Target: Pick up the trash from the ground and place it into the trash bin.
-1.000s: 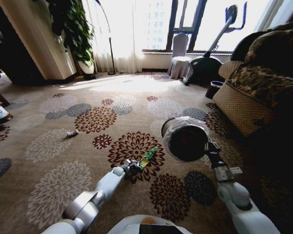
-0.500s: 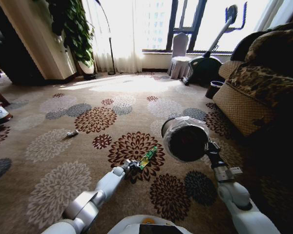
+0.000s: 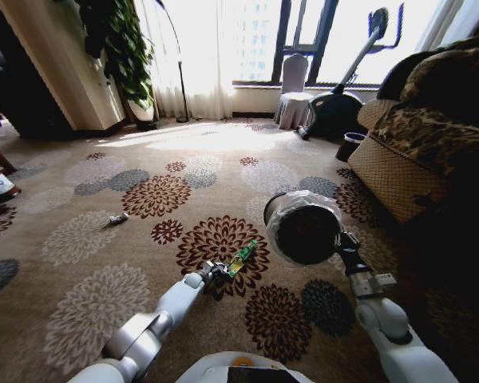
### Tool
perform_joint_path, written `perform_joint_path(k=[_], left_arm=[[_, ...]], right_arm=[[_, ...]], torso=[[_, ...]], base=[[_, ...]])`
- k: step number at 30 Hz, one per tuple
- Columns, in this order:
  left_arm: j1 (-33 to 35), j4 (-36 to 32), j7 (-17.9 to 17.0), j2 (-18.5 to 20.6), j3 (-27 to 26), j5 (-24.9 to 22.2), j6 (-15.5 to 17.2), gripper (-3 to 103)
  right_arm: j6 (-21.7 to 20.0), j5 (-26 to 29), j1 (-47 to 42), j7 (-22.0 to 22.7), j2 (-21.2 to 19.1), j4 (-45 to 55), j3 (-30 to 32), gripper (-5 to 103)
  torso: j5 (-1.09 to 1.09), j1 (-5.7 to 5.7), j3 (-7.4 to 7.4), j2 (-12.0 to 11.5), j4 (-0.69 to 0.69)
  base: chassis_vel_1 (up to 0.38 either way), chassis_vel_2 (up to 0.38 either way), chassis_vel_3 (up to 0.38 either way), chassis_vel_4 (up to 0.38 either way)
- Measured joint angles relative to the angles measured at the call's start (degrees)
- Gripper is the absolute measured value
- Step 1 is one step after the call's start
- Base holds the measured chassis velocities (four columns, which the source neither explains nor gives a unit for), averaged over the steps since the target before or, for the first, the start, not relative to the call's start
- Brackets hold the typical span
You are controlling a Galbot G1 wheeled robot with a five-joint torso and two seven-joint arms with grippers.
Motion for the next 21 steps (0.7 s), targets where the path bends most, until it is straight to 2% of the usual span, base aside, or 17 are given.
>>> perform_joint_path(k=[21], left_arm=[[0.0, 0.0, 0.0, 0.0, 0.0, 0.0, 0.0, 0]], right_arm=[[0.0, 0.0, 0.0, 0.0, 0.0, 0.0, 0.0, 0]], torso=[[0.0, 0.0, 0.0, 0.0, 0.0]], base=[[0.0, 0.0, 0.0, 0.0]])
